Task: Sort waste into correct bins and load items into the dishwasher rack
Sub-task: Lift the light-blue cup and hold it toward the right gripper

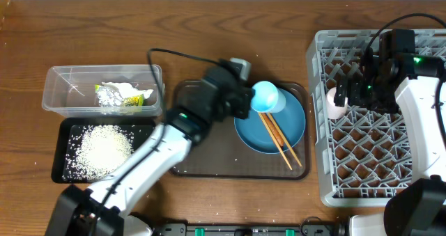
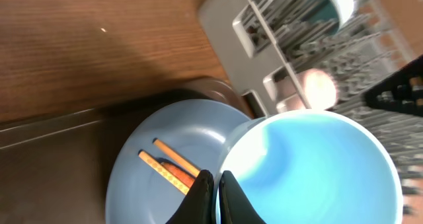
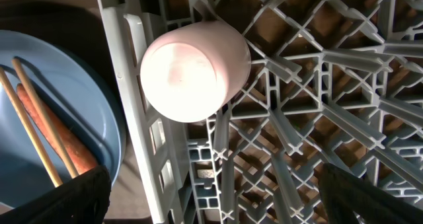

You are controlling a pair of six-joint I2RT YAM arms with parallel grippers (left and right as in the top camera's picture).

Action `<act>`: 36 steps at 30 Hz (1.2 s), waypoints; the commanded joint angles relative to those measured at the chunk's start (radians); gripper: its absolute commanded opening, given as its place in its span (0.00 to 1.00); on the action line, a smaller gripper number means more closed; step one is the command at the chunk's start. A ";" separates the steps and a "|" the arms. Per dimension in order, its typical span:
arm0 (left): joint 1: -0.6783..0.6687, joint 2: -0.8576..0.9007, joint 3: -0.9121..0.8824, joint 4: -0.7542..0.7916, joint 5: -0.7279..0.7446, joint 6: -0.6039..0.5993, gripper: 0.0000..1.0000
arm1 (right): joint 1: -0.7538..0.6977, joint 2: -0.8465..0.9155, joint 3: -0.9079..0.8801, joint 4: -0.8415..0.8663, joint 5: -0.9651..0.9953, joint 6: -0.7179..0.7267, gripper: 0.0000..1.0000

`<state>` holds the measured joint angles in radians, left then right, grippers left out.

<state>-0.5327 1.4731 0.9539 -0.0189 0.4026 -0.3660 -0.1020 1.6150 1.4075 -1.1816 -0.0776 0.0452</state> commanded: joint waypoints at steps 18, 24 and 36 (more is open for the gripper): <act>0.344 0.066 -0.008 0.158 0.977 0.192 0.07 | -0.002 0.005 0.019 0.000 0.002 0.002 0.99; 0.344 0.109 -0.008 0.157 0.966 0.201 0.08 | -0.002 0.005 0.019 0.000 0.002 0.002 0.99; 0.344 0.115 -0.008 0.163 0.967 0.198 0.08 | -0.002 0.005 0.019 -0.013 -0.169 0.164 0.99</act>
<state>-0.1925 1.5845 0.9524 0.1390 1.3411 -0.1825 -0.1024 1.6150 1.4075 -1.1774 -0.1234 0.0959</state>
